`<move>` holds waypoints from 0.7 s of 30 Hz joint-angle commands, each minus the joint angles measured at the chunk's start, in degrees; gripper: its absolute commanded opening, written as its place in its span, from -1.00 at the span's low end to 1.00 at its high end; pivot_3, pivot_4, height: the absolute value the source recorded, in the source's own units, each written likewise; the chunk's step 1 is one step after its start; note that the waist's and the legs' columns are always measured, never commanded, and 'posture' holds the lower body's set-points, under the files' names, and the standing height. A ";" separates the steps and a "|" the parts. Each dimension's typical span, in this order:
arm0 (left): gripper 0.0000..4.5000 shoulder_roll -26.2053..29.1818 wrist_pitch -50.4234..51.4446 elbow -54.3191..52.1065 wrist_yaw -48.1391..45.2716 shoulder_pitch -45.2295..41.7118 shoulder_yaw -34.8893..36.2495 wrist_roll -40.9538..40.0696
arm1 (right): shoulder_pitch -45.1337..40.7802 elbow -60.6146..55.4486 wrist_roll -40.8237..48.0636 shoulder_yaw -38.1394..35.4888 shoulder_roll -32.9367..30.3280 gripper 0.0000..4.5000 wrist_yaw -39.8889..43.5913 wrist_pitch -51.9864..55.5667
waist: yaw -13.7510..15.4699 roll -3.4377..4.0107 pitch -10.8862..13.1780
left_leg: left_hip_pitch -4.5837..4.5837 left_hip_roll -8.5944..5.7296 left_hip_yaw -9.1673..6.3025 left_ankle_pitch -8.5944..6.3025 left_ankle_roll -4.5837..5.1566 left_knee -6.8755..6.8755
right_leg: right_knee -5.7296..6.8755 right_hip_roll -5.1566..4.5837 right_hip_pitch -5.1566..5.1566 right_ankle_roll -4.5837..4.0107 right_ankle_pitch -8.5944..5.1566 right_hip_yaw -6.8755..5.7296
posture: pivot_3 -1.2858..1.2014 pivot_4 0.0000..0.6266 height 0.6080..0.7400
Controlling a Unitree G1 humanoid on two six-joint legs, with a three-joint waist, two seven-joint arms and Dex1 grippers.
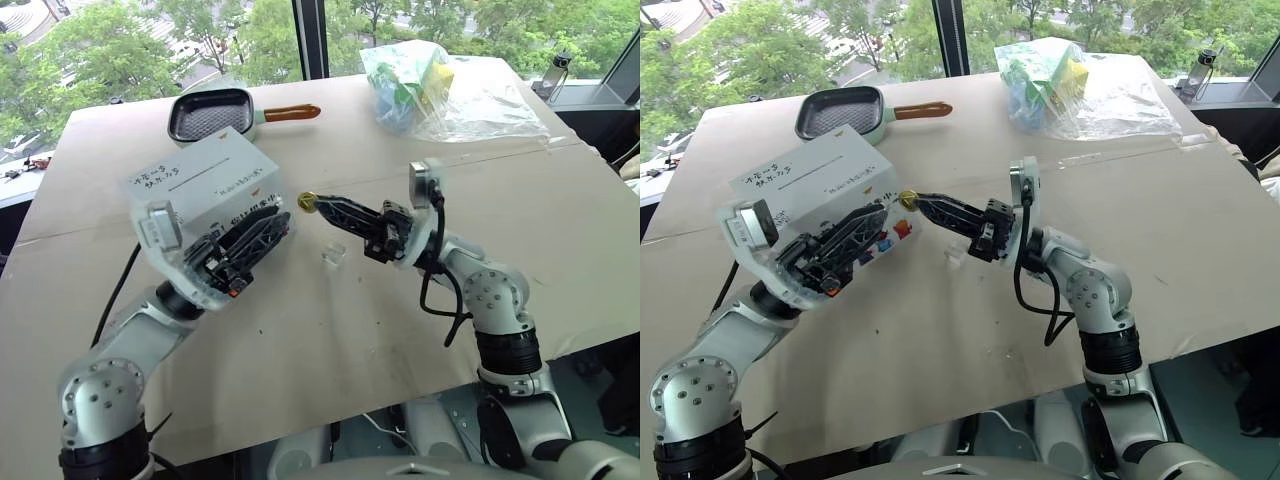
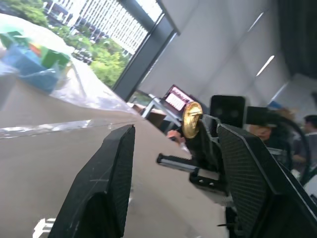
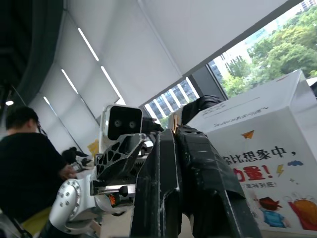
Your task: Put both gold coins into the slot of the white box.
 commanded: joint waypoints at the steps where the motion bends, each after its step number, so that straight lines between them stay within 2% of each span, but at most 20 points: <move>1: 0.19 -1.67 -3.01 -2.92 1.51 -0.15 -0.01 -5.86 | -0.78 -3.52 4.06 -0.56 -0.12 -0.97 -0.66 1.65 | 0.00 0.00 0.00 | 0.01 0.00 0.01 0.00 0.00 0.00 | 0.01 0.00 0.00 0.00 0.00 0.01 | 0.03 -0.52 0.71; 19: 0.19 0.17 -4.44 -1.69 2.03 -1.25 -5.53 -7.20 | -0.58 -5.86 7.57 0.95 -0.96 -0.97 -1.31 3.48 | 0.01 0.00 -0.01 | 0.03 -0.01 0.05 0.00 0.00 0.02 | 0.05 0.03 0.01 0.00 0.00 0.01 | 0.03 -0.52 0.71; 20: 0.00 0.18 -4.44 -1.56 2.11 -1.37 -5.64 -7.39 | -0.50 -6.02 7.81 0.97 -1.07 -1.00 -1.31 3.60 | 0.02 0.01 -0.01 | 0.03 -0.01 0.05 0.00 0.00 0.02 | 0.05 0.02 0.01 0.00 0.00 0.00 | 0.03 -0.52 0.71; 21: -0.07 0.07 -4.49 -1.46 2.26 -1.52 -5.73 -7.82 | -0.43 -6.14 7.89 1.00 -1.15 -1.00 -1.30 3.62 | 0.02 0.00 -0.01 | 0.02 -0.01 0.05 0.00 0.00 0.02 | 0.04 0.02 0.01 0.00 0.00 0.00 | 0.03 -0.52 0.71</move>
